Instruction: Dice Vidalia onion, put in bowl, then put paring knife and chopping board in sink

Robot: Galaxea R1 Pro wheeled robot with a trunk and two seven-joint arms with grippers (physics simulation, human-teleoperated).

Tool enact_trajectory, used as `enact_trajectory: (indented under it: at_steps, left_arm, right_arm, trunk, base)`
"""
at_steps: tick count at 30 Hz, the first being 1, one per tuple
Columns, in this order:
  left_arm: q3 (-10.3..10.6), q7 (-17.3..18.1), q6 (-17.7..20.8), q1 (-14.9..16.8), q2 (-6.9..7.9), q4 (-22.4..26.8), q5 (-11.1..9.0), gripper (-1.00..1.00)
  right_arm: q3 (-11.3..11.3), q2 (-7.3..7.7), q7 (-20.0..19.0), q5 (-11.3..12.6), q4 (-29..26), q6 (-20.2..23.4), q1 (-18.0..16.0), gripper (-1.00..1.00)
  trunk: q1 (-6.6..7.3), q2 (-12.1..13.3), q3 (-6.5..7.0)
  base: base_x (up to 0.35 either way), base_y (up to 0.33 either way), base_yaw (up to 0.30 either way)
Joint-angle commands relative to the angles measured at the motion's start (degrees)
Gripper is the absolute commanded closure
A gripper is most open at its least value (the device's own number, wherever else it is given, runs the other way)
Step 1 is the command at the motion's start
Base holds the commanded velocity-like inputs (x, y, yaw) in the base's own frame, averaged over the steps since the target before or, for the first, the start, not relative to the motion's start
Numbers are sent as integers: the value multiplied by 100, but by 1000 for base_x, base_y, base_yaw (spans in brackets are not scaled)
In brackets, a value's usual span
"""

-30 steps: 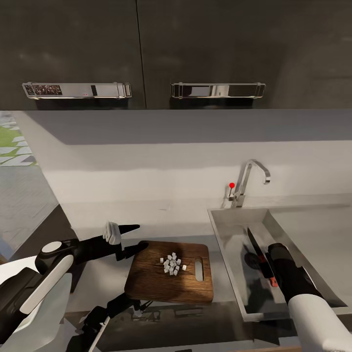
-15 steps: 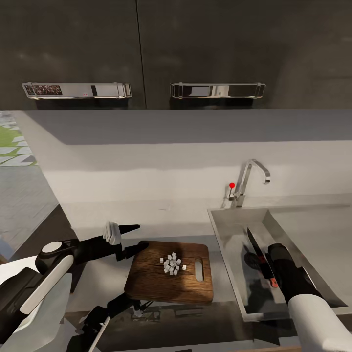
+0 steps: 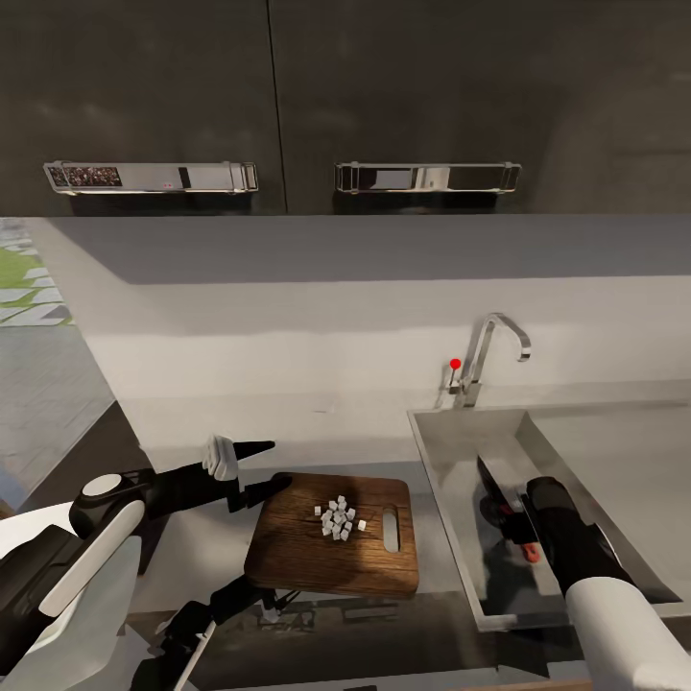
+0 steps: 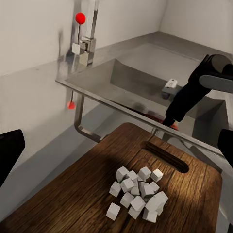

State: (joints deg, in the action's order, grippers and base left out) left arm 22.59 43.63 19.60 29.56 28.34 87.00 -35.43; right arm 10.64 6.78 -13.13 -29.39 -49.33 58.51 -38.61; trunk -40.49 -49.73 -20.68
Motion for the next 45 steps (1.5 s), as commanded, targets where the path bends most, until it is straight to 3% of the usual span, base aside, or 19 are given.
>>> enact_trajectory:
  at_steps: [1, 9, 15, 20, 25, 33, 34, 35, 37, 45]
  left_arm:
    - [9, -4, 53, 6, 5, 1, -60, -100]
    - [9, -4, 53, 6, 5, 1, -60, -100]
    - [9, -4, 53, 6, 5, 1, -60, -100]
    - [9, -4, 53, 6, 5, 1, -60, -100]
    - [12, -4, 53, 6, 5, -3, -60, -100]
    - [9, -7, 53, 6, 5, -6, -60, -100]
    - [9, -6, 53, 6, 5, -6, -60, -100]
    - [9, -7, 53, 6, 5, -2, -59, -100]
    - [9, -8, 53, 6, 5, 0, -60, -100]
    - [9, -9, 56, 6, 5, 0, -60, -100]
  right_arm:
    - [8, -1, -58, -59, -16, 16, -5, -100]
    - [1, -5, -60, -58, -285, 32, -3, -100]
    - [-18, -9, -158, -50, -849, 43, 2, -100]
    - [-30, -18, -512, -49, -1065, 45, 3, -100]
    - [-43, -19, -1256, -49, -1500, 30, 39, -100]
    - [-45, -27, -1645, -49, -2021, 19, 131, -100]
    - [-45, -27, -1684, -49, -2091, 18, 146, -100]
    - [-45, -28, -1965, -51, -2556, 8, 261, -100]
    - [-43, -28, -2125, -54, -2748, 5, 314, -100]
    - [-27, -28, -2753, -59, -3126, -13, 382, -100]
  trunk:
    - [-1, -6, -7]
    - [-1, -6, -7]
    - [-1, -6, -7]
    - [-1, -6, -7]
    - [-1, -6, -7]
    - [-1, -6, -7]
    - [-1, -6, -7]
    - [-1, -6, -7]
    - [-1, -6, -7]
    - [-1, -6, -7]
  base:
    - [0, 0, 0]
    - [0, 0, 0]
    - [0, 0, 0]
    - [0, 0, 0]
    - [0, 0, 0]
    - [-11, 17, 0]
    - [-83, 144, 0]
    - [-133, 250, 0]
    - [-129, 267, 0]
    - [-92, 297, 0]
